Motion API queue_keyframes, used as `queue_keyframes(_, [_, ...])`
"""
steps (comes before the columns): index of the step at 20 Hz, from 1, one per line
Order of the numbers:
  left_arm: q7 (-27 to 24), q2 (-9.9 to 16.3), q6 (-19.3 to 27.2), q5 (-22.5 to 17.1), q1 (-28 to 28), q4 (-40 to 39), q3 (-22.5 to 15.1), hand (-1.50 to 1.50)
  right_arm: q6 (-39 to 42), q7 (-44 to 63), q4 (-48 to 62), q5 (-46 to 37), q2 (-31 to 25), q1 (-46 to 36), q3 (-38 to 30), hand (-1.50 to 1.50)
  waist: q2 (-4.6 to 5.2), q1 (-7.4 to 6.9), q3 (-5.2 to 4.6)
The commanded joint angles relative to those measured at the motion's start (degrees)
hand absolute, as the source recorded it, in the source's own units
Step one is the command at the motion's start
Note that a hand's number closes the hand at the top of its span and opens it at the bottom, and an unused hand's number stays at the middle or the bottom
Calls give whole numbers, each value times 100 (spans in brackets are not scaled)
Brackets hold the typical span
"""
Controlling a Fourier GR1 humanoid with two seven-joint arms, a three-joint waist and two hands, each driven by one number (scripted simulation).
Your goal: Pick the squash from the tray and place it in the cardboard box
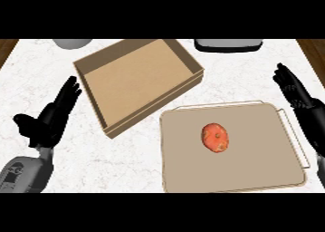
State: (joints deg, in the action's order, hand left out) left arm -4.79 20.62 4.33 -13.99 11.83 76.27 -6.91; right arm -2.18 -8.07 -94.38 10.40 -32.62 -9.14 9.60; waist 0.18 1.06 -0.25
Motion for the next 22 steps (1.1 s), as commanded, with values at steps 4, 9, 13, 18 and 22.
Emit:
queue_keyframes(4, [24,-102,-37,697,31,487,-668,0,-591,449,277,-236,1011,795,566,-150,-37,-87,32])
queue_keyframes(9, [204,-122,-214,603,233,403,-746,0,-1330,265,646,-2327,-20,913,873,-150,-43,67,-13])
queue_keyframes(13, [146,-230,-177,768,62,464,-964,0,-2410,67,769,-3878,112,1211,1459,-150,-51,-42,11])
queue_keyframes(18, [494,-155,-137,814,-24,930,-956,0,-2547,1190,-648,-5101,-323,1702,1686,-150,-77,-13,6])
queue_keyframes(22, [762,-377,-45,986,98,974,-1119,0,-1573,2619,-1989,-5707,-551,2043,1850,-150,-53,-4,7])
